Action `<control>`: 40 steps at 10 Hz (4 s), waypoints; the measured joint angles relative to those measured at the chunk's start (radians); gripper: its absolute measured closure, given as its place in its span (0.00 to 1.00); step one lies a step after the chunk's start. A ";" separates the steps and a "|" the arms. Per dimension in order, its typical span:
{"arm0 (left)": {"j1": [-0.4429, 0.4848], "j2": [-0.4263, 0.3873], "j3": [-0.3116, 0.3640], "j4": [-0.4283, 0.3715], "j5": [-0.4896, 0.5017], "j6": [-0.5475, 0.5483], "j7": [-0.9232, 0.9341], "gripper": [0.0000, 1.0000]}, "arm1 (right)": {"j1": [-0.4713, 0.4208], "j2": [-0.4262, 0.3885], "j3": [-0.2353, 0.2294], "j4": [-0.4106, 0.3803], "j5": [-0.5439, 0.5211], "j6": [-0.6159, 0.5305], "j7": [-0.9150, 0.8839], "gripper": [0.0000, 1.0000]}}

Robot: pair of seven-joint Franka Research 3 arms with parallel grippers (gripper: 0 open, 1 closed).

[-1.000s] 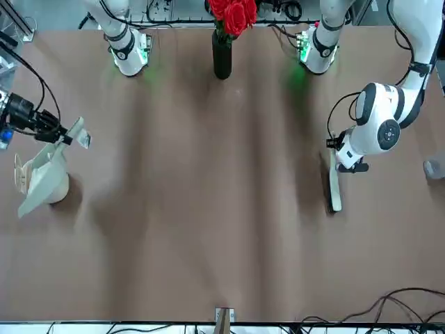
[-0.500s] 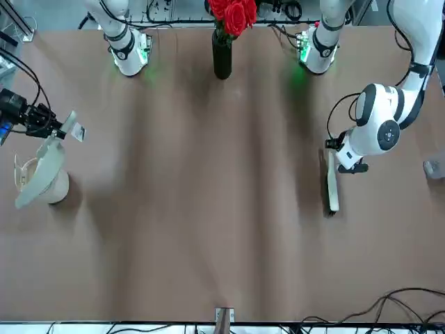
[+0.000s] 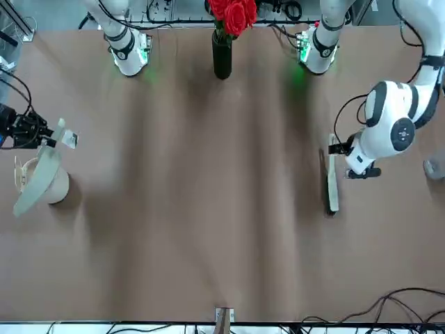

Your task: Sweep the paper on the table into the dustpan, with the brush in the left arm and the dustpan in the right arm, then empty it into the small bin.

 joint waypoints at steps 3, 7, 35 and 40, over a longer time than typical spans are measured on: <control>0.000 -0.036 -0.019 0.183 0.000 -0.185 -0.001 0.00 | 0.000 0.056 -0.030 0.084 0.028 -0.086 0.028 0.68; -0.017 -0.042 -0.020 0.281 0.000 -0.290 -0.001 0.00 | 0.000 0.157 -0.093 0.202 0.101 -0.218 0.034 0.68; -0.709 -0.255 0.681 0.469 -0.177 -0.475 0.115 0.00 | 0.009 0.011 0.073 0.165 -0.044 -0.111 0.119 0.68; -0.705 -0.239 0.688 0.470 -0.177 -0.475 0.115 0.00 | 0.033 -0.039 0.381 0.147 -0.290 0.047 0.012 0.68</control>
